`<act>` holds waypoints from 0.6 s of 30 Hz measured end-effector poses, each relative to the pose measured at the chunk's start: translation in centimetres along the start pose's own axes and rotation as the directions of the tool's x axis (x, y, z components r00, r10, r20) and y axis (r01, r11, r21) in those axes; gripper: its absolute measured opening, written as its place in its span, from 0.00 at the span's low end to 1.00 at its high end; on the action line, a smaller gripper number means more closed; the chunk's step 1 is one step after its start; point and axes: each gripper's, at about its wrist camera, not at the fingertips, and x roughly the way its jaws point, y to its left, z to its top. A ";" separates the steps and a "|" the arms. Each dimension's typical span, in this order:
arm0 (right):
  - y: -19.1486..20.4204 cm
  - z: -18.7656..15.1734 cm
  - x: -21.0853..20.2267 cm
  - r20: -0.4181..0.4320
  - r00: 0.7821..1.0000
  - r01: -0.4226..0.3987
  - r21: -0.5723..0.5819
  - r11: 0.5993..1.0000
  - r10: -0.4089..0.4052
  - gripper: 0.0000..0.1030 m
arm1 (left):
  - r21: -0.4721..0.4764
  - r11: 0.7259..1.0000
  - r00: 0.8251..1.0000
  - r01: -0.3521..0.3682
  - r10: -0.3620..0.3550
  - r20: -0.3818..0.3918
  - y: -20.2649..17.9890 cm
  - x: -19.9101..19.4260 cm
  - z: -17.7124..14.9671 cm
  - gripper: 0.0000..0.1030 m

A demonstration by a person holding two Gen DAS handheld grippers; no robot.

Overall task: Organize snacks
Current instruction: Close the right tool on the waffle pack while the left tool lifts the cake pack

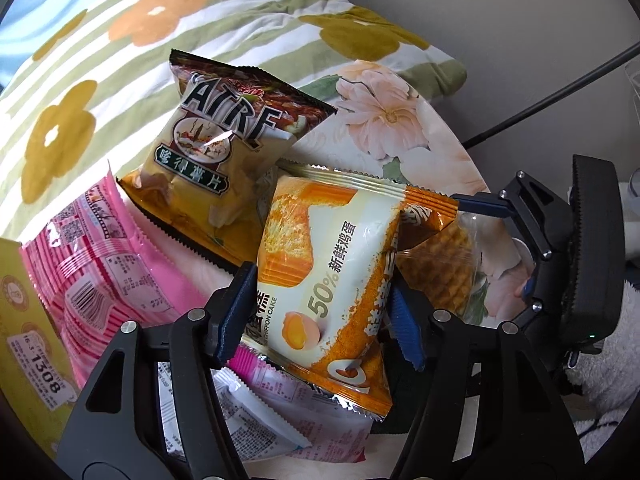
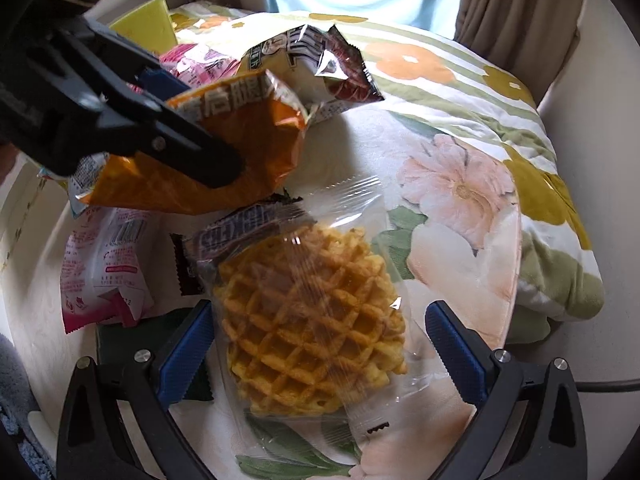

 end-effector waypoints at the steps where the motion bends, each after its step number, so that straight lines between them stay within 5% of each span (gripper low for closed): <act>1: 0.0 0.0 0.1 -0.004 1.000 -0.001 -0.005 1.000 0.001 1.00 | 0.000 1.000 1.000 -0.003 0.003 0.001 0.0 -0.1 -0.1 0.58; 6: 0.4 0.0 0.4 -0.021 1.000 0.012 -0.024 1.000 -0.013 0.96 | -0.014 1.000 1.000 -0.007 0.007 0.010 -0.2 -0.7 -0.7 0.58; 11: 0.6 -0.6 -0.1 -0.018 1.000 0.010 -0.012 1.000 -0.010 0.81 | -0.030 0.999 0.999 -0.018 0.019 0.031 -0.2 -1.5 -1.2 0.58; 18: 0.9 -1.3 -2.6 -0.003 0.999 0.032 0.023 0.999 -0.031 0.78 | -0.061 0.998 0.997 -0.015 0.020 0.079 -0.7 -3.7 -2.1 0.58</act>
